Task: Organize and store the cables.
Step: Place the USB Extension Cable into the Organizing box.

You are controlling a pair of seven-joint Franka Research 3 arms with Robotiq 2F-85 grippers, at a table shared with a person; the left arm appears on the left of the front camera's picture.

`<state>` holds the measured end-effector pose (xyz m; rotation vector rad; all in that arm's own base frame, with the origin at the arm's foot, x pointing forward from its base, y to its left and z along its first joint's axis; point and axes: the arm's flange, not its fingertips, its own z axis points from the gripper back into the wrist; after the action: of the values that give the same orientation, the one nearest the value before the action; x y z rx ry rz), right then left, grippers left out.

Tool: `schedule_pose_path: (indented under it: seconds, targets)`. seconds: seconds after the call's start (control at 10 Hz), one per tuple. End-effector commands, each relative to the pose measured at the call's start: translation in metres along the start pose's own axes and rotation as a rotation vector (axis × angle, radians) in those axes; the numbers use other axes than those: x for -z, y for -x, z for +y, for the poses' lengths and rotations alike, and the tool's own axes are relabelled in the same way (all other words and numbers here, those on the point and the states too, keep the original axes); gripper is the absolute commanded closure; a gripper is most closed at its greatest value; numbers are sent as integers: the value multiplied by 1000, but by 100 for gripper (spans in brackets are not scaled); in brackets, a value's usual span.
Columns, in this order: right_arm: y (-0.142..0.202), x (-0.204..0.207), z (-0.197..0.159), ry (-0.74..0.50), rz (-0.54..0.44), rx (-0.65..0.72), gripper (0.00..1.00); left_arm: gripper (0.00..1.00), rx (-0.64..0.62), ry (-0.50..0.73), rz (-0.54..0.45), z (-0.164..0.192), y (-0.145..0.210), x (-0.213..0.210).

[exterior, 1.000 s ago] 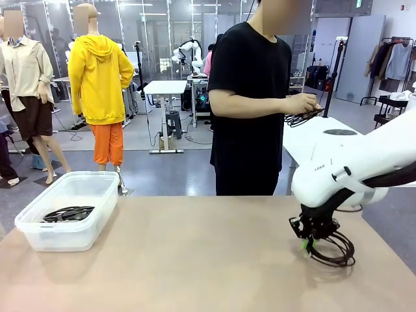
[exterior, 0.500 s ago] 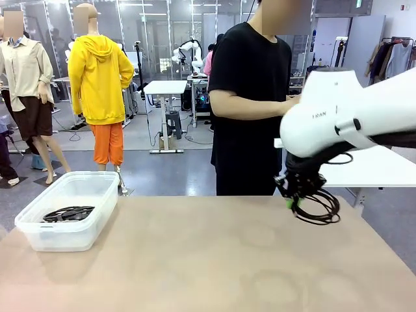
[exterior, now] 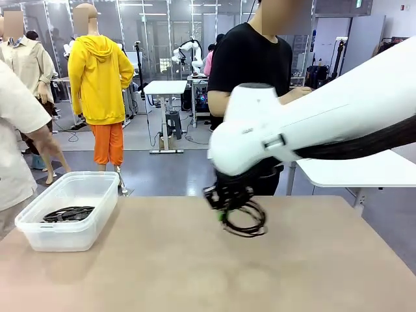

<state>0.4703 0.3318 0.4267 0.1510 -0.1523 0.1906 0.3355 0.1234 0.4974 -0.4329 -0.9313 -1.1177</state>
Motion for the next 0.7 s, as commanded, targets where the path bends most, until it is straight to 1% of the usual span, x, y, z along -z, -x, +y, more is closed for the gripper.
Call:
schedule_pose_path:
  seconds: [0.0,0.1,0.3,0.5,0.6]
  targets:
    - [-22,21,31,-15,-13,12,100,0,7,3,-23,0,0,0]
    - [-24,40,44,-22,48,-28,100,0,7,3,-23,0,0,0]
    - [-20,68,60,0,131,-90,100,0,7,3,-23,0,0,0]
    - [-15,93,65,2,212,-111,100,0,7,3,-23,0,0,0]
    - [-15,99,65,4,221,-100,100,0,7,3,-23,0,0,0]
